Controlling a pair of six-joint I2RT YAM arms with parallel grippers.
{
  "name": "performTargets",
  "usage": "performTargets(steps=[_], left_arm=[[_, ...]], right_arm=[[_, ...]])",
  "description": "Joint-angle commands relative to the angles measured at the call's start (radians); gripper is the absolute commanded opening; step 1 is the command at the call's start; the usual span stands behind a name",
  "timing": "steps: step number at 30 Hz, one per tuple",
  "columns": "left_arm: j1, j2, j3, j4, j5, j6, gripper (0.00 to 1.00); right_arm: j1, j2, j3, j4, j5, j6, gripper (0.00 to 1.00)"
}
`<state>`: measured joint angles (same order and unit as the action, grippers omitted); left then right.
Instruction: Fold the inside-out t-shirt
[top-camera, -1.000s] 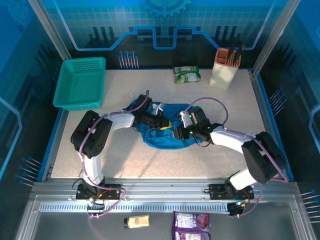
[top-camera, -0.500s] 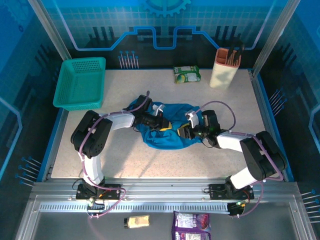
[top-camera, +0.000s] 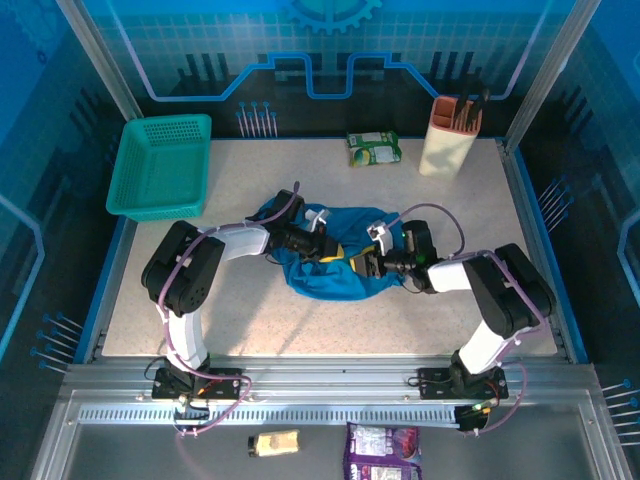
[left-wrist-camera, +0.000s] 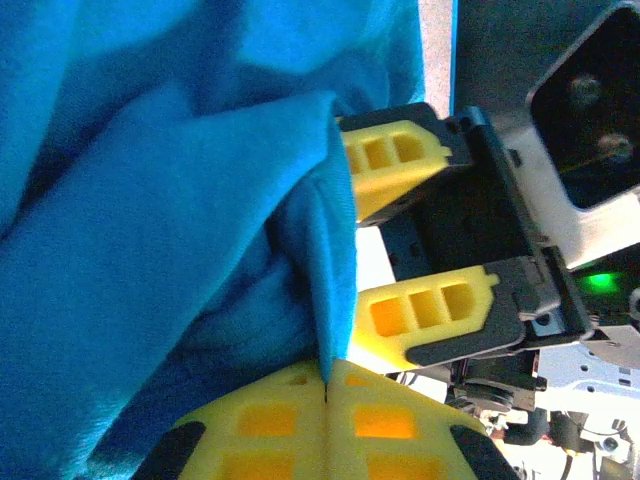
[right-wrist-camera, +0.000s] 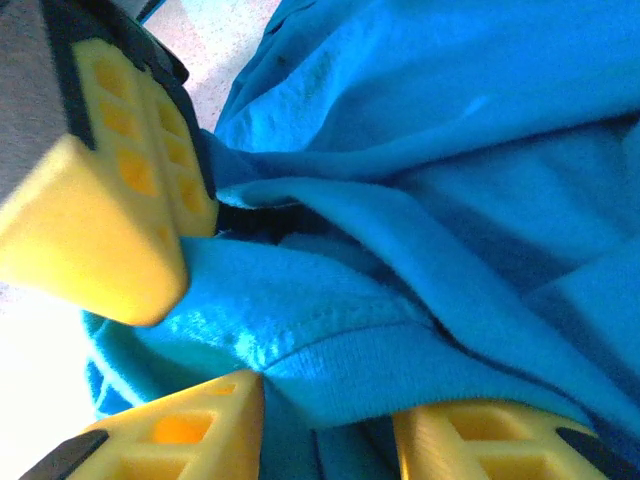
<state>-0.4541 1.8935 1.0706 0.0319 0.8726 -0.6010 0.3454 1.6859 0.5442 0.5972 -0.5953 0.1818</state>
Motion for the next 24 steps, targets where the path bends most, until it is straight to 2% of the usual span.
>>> performTargets(steps=[1,6,11,14,15,17,19,22,24], left_arm=[[0.004,-0.04,0.02,0.004,0.053,0.004,0.0],[0.005,-0.045,0.026,-0.013,0.039,0.006,0.0],[0.006,-0.063,0.035,-0.038,0.005,0.023,0.0],[0.006,-0.065,0.04,-0.028,0.01,0.014,0.0],[0.006,-0.064,0.041,-0.017,0.017,0.004,0.0],[0.007,-0.064,0.039,0.004,0.033,-0.013,0.0],[0.007,-0.066,0.038,0.009,0.04,-0.019,0.0],[0.006,-0.068,0.037,0.003,0.044,-0.019,0.0],[0.008,-0.071,0.039,-0.005,0.04,-0.017,0.02]], right_arm=[[0.011,0.041,-0.007,0.09,-0.035,0.031,0.4],[0.018,0.043,-0.027,0.125,-0.087,0.045,0.27],[0.022,-0.005,-0.066,0.108,-0.066,0.052,0.09],[0.024,-0.004,-0.072,0.115,-0.054,0.053,0.09],[0.024,0.006,-0.067,0.127,-0.054,0.058,0.13],[0.024,0.027,-0.049,0.147,-0.053,0.072,0.29],[0.024,0.052,-0.029,0.171,-0.071,0.086,0.32],[0.026,0.073,-0.011,0.217,-0.117,0.116,0.28],[0.026,0.068,-0.013,0.236,-0.123,0.134,0.15]])
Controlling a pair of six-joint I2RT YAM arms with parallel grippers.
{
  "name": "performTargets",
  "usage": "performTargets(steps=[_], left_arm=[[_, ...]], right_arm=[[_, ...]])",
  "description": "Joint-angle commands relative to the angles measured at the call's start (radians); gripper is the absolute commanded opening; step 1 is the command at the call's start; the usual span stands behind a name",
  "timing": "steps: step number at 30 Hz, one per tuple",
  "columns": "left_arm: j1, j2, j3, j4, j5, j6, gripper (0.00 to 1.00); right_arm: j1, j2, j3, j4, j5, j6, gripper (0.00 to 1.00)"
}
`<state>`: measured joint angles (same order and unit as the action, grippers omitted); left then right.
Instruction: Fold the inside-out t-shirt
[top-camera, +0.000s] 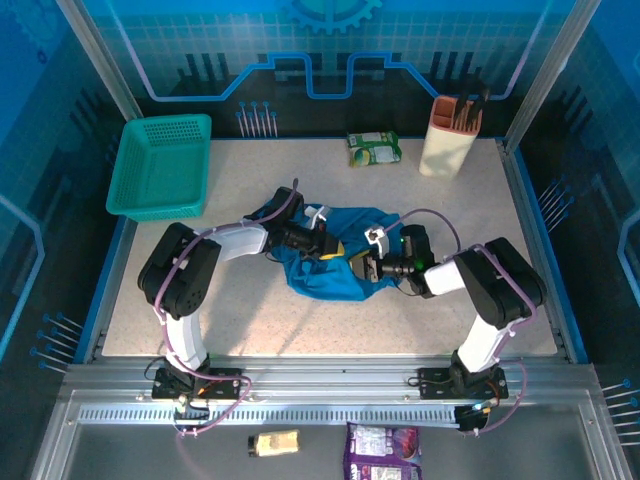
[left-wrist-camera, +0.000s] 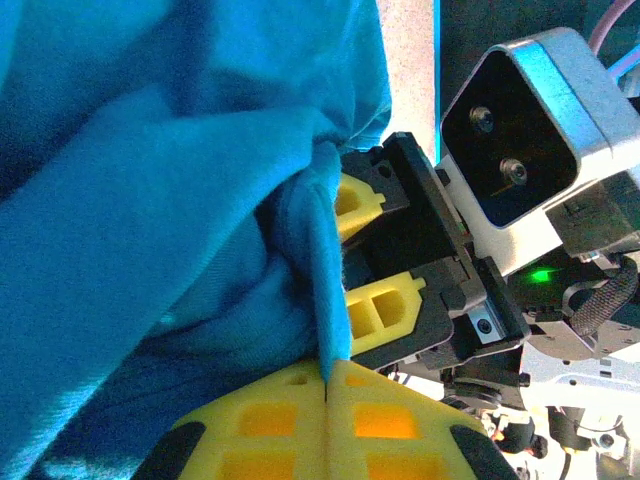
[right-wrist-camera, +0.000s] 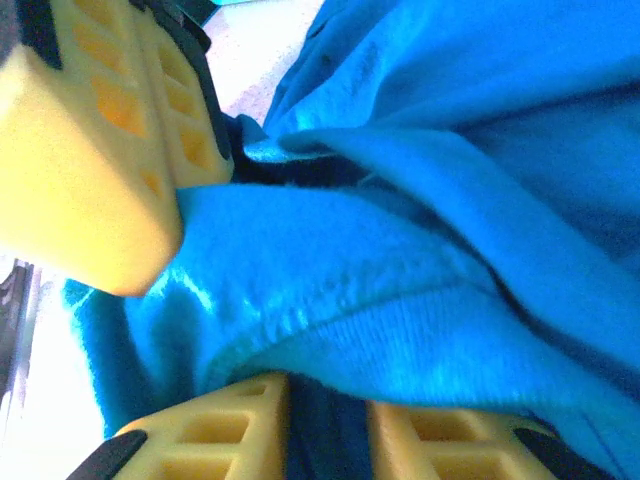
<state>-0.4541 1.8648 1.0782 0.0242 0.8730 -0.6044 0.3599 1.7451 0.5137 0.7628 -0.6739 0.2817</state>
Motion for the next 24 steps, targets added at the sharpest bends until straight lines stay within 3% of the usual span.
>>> performTargets(steps=[1,2,4,8,13,20,24], left_arm=[[0.008,-0.048,0.033,-0.008,0.029,-0.008,0.04],[0.011,-0.057,0.038,-0.027,0.01,0.002,0.08],[0.022,-0.089,0.05,-0.087,-0.061,0.032,0.21],[0.029,-0.18,0.108,-0.351,-0.362,0.137,0.41],[-0.014,-0.263,0.149,-0.56,-0.642,0.203,0.43],[-0.219,-0.199,0.197,-0.716,-0.851,0.271,0.42],[-0.269,-0.099,0.222,-0.731,-0.923,0.242,0.41]], right_arm=[[0.011,0.0,0.015,0.068,-0.035,0.041,0.08],[0.011,-0.016,0.006,0.064,-0.014,0.05,0.0],[0.009,-0.079,-0.019,0.039,0.043,0.06,0.0],[0.008,-0.276,-0.046,-0.214,0.256,0.036,0.0],[-0.011,-0.458,0.009,-0.66,0.473,0.031,0.0],[-0.032,-0.581,0.034,-0.848,0.509,0.068,0.0],[-0.032,-0.589,0.031,-0.849,0.49,0.081,0.0]])
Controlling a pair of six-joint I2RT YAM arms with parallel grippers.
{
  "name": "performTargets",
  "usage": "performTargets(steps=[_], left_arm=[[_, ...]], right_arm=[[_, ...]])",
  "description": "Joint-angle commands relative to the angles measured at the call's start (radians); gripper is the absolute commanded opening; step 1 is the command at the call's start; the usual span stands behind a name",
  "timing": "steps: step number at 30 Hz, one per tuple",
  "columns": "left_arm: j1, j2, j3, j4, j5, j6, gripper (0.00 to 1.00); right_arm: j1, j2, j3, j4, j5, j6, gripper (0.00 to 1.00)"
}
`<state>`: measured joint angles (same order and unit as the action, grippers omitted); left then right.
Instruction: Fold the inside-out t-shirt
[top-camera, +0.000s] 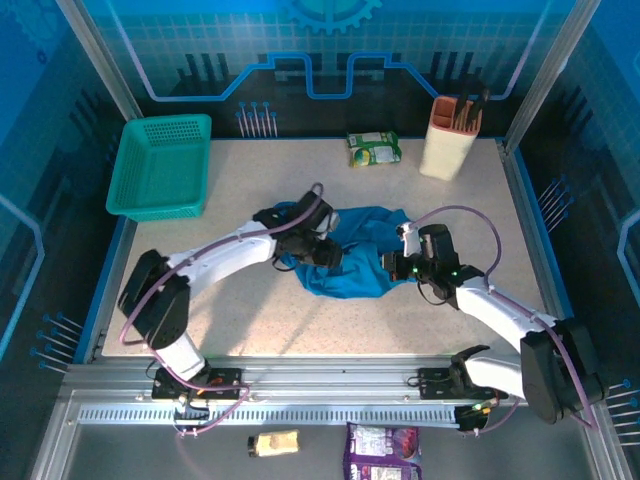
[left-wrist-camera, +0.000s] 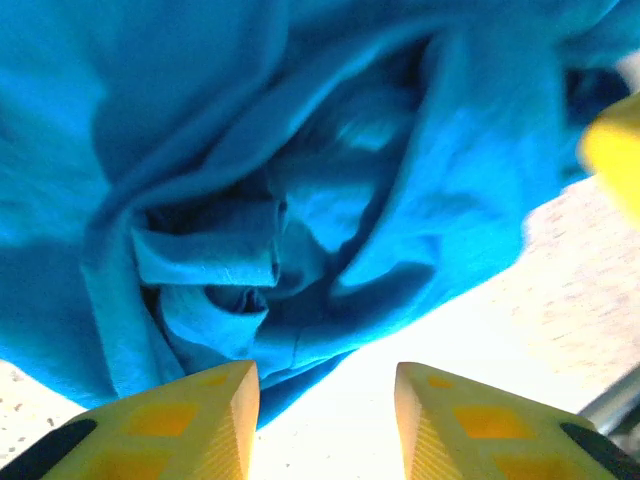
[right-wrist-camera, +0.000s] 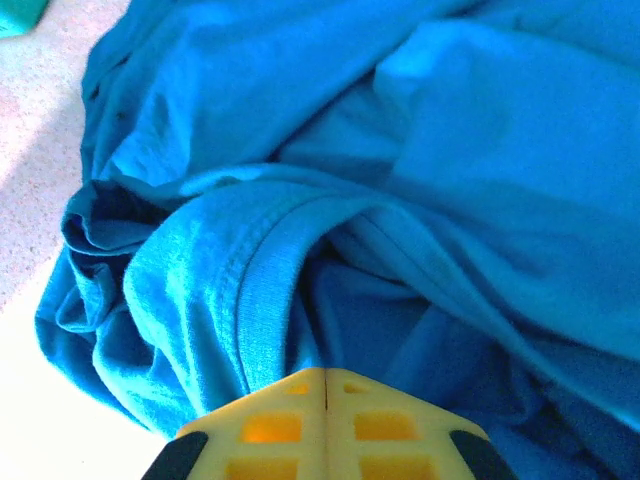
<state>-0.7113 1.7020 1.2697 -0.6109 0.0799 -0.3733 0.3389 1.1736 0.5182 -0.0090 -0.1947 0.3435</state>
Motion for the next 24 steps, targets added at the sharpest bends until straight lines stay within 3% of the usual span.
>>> performTargets(steps=[1,6,9,13,16,19,22,24], left_arm=[[-0.021,0.087,0.041,-0.107,-0.162,0.006,0.41],[-0.032,0.139,0.064,-0.072,-0.198,-0.005,0.52],[-0.031,0.177,0.1,-0.084,-0.245,0.008,0.5],[-0.021,0.171,0.126,-0.083,-0.283,0.038,0.19],[0.035,0.089,0.114,-0.067,-0.267,0.042,0.06],[0.158,-0.06,0.053,0.017,-0.128,0.009,0.0],[0.329,-0.224,-0.014,0.154,0.08,-0.093,0.0],[0.417,-0.304,-0.008,0.206,0.146,-0.137,0.0]], right_arm=[[-0.011,-0.017,0.03,-0.078,0.007,0.02,0.0],[-0.01,-0.016,0.055,-0.101,-0.001,0.009,0.0],[-0.011,-0.021,0.06,-0.105,-0.009,0.007,0.0],[-0.014,-0.054,0.085,-0.146,0.012,-0.007,0.0],[-0.044,-0.1,0.138,-0.226,0.047,-0.052,0.0],[-0.119,-0.147,0.215,-0.297,0.032,-0.089,0.0],[-0.209,-0.163,0.334,-0.369,-0.026,-0.116,0.0],[-0.243,-0.159,0.438,-0.416,-0.048,-0.142,0.0]])
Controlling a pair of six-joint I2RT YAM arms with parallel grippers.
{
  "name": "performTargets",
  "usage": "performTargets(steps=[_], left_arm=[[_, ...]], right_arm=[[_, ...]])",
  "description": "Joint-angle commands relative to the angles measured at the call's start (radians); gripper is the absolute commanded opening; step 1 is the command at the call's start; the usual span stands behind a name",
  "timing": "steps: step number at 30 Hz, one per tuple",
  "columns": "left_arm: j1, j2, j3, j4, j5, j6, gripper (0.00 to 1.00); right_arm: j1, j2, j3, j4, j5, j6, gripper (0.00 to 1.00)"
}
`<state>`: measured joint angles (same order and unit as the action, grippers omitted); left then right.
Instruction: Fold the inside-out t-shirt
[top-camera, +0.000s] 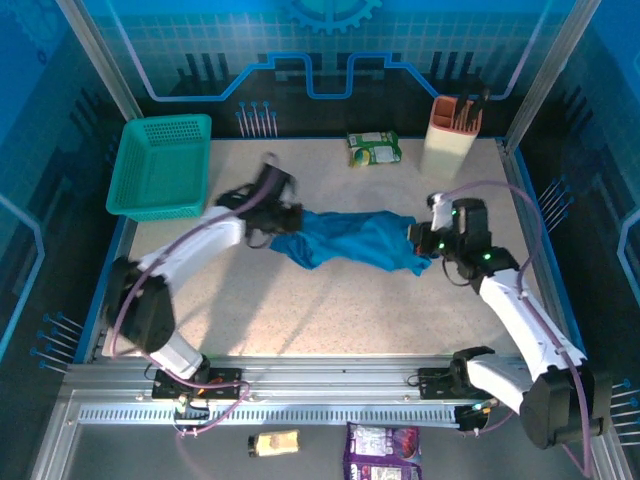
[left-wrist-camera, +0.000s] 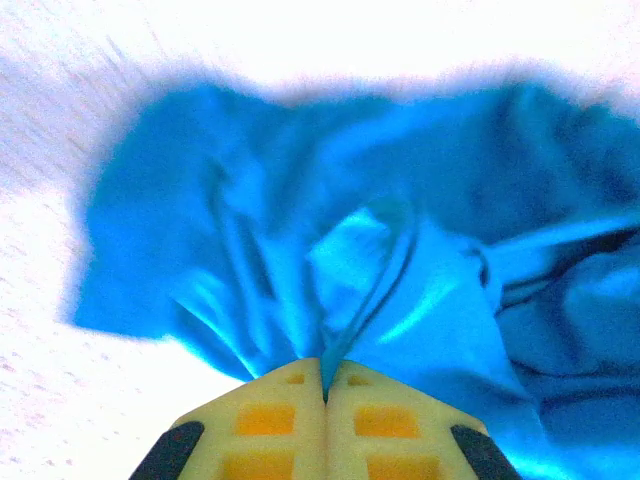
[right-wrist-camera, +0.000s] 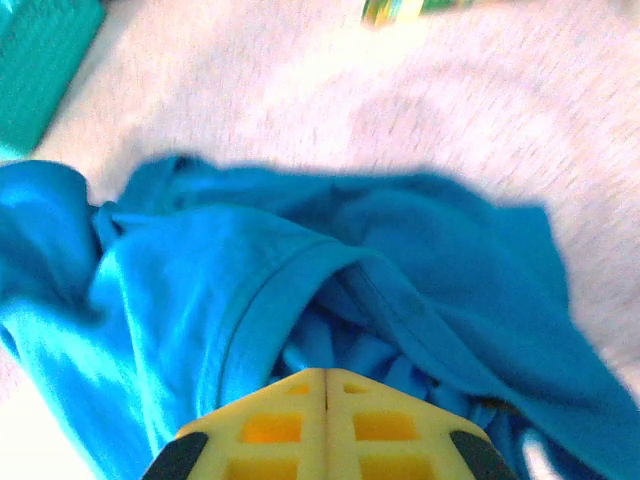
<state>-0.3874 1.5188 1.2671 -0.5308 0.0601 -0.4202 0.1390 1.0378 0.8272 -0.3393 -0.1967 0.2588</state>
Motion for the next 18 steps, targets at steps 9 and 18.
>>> performTargets(steps=[9,18], left_arm=[[0.327,-0.306,0.335,0.105,0.223,-0.097,0.0],[0.343,-0.316,0.663,0.097,0.162,0.013,0.0]], right_arm=[[-0.084,0.016,0.635,-0.252,-0.15,-0.148,0.0],[-0.081,-0.022,0.768,-0.121,-0.457,-0.039,0.0]])
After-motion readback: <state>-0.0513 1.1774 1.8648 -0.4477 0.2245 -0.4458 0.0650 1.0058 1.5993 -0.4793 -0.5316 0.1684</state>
